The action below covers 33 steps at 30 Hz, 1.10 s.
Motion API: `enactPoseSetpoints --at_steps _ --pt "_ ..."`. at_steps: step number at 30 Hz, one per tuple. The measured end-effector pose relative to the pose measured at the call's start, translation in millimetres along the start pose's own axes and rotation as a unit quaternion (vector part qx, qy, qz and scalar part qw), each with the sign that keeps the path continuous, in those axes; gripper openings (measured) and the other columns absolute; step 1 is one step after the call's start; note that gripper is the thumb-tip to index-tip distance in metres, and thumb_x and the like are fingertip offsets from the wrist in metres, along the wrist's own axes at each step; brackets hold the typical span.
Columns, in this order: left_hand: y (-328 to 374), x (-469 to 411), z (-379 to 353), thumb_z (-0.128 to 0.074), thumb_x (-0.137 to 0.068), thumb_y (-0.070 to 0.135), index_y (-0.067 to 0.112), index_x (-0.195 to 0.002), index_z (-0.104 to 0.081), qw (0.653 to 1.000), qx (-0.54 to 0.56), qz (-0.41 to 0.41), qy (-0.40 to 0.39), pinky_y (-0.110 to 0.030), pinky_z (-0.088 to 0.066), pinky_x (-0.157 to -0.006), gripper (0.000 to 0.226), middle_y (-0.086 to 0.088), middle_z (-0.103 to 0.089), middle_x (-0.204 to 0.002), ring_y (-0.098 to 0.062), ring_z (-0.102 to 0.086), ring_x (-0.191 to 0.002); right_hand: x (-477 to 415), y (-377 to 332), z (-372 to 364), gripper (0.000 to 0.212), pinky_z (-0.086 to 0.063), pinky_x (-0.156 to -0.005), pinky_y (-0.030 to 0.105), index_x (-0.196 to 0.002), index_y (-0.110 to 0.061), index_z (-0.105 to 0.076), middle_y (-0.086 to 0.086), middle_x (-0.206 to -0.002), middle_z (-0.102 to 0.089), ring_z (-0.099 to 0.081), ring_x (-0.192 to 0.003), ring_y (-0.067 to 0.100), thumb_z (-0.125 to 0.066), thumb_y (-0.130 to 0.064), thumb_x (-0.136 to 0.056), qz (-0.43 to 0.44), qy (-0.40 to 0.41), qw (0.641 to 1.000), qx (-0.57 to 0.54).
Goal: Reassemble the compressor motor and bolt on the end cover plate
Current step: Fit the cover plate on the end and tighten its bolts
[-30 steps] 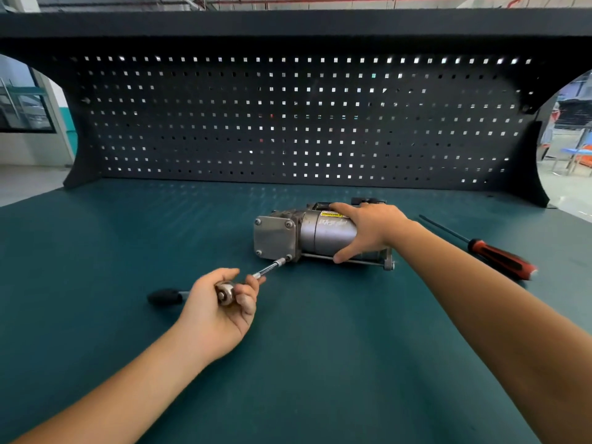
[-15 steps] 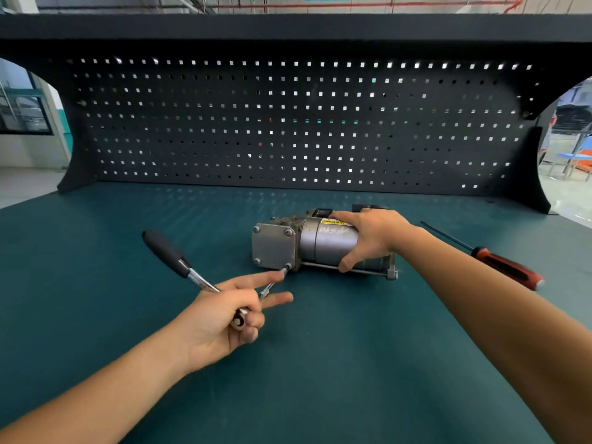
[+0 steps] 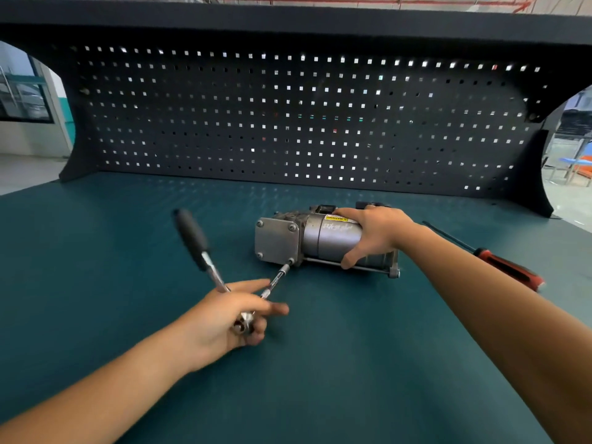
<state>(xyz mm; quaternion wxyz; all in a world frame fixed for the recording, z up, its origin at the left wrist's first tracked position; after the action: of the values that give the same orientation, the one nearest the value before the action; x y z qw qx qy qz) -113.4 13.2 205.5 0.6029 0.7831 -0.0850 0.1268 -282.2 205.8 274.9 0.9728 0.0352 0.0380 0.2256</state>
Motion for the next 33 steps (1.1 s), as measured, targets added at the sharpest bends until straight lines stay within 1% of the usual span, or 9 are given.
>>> enactPoseSetpoints --at_steps 3,5,7,11,22,25,28,31,33 --pt "-2 0 2 -0.053 -0.073 0.004 0.004 -0.094 -0.049 0.947 0.319 0.038 -0.016 -0.013 -0.035 -0.031 0.022 -0.017 -0.067 -0.072 -0.003 -0.039 -0.03 0 0 -1 0.111 -0.04 -0.081 0.033 -0.144 -0.044 -0.018 0.008 -0.126 -0.052 -0.047 -0.116 0.027 -0.072 -0.071 -0.05 -0.006 -0.011 1.0 0.002" --pt "-5 1 2 -0.054 -0.074 0.01 0.005 -0.104 -0.047 0.932 0.36 0.04 -0.008 -0.013 -0.033 -0.029 0.031 -0.012 -0.064 -0.066 -0.003 -0.038 -0.029 1 0 -1 0.113 -0.041 -0.083 0.034 -0.145 -0.04 -0.018 0.01 -0.128 -0.05 -0.048 -0.116 0.029 -0.072 -0.071 -0.05 -0.014 -0.017 1.0 0.008" --pt "-12 3 -3 -0.056 -0.074 0.012 -0.001 -0.11 -0.053 0.955 0.292 0.059 -0.01 -0.013 -0.03 -0.029 0.038 -0.003 -0.054 -0.053 -0.003 -0.035 -0.028 0 0 0 0.115 -0.041 -0.085 0.035 -0.146 -0.035 -0.018 0.01 -0.13 -0.048 -0.047 -0.118 0.03 -0.072 -0.071 -0.05 -0.021 -0.023 0.999 0.01" --pt "-2 3 0 -0.048 -0.088 0.009 0.003 -0.099 -0.06 0.996 0.06 0.066 -0.008 -0.012 -0.023 -0.03 0.018 0.004 -0.035 -0.043 -0.004 -0.025 -0.028 0 -1 0 0.114 -0.042 -0.088 0.035 -0.146 -0.034 -0.019 0.01 -0.131 -0.047 -0.047 -0.118 0.029 -0.073 -0.07 -0.051 -0.026 -0.032 0.999 0.007" --pt "20 0 6 -0.045 -0.086 0.001 0.0 -0.108 -0.06 0.983 -0.183 0.03 0.012 -0.014 -0.024 -0.036 0.027 0.0 -0.043 -0.043 -0.009 -0.026 -0.03 -1 -2 2 0.111 -0.042 -0.088 0.036 -0.145 -0.036 -0.022 0.007 -0.13 -0.048 -0.043 -0.121 0.026 -0.075 -0.065 -0.051 -0.024 -0.032 0.999 -0.005" --pt "21 -3 5 -0.045 -0.086 0.001 0.001 -0.108 -0.061 0.982 -0.189 0.025 0.003 -0.015 -0.025 -0.035 0.026 -0.001 -0.044 -0.042 -0.01 -0.027 -0.03 -1 -2 1 0.111 -0.041 -0.088 0.036 -0.145 -0.036 -0.023 0.007 -0.129 -0.049 -0.043 -0.12 0.026 -0.075 -0.065 -0.051 -0.024 -0.029 0.999 -0.007" --pt "13 -2 1 -0.046 -0.087 -0.001 0.0 -0.105 -0.06 0.989 -0.149 0.01 0.004 -0.016 -0.035 -0.034 0.023 -0.005 -0.053 -0.046 -0.012 -0.041 -0.031 -1 -2 2 0.112 -0.041 -0.089 0.037 -0.145 -0.035 -0.022 0.007 -0.13 -0.049 -0.042 -0.122 0.026 -0.075 -0.066 -0.051 -0.024 -0.033 0.999 -0.007" --pt "4 1 -4 -0.042 -0.087 -0.009 -0.006 -0.106 -0.055 1.0 0.001 0.014 -0.01 -0.022 -0.05 -0.04 0.023 -0.018 -0.07 -0.071 -0.017 -0.061 -0.044 0 -2 3 0.113 -0.042 -0.091 0.038 -0.146 -0.036 -0.02 0.008 -0.133 -0.047 -0.042 -0.123 0.027 -0.074 -0.067 -0.052 -0.025 -0.036 0.999 -0.001" --pt "2 0 -1 -0.038 -0.086 -0.012 -0.008 -0.107 -0.054 0.996 0.08 0.029 -0.017 -0.018 -0.047 -0.037 0.026 -0.019 -0.072 -0.082 -0.012 -0.056 -0.04 0 -2 2 0.114 -0.042 -0.091 0.037 -0.146 -0.036 -0.019 0.009 -0.133 -0.047 -0.042 -0.123 0.027 -0.074 -0.067 -0.052 -0.026 -0.038 0.999 -0.001"
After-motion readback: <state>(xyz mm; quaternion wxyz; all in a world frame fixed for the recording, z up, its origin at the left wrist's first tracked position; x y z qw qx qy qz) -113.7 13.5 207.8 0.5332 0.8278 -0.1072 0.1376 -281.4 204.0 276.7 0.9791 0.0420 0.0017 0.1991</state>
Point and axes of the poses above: each hand's wrist, its own x-axis away from the middle knuckle, its own z-axis out of the back of the hand, y = z × x, the point moved 4 cm from there along -x, towards the middle knuckle
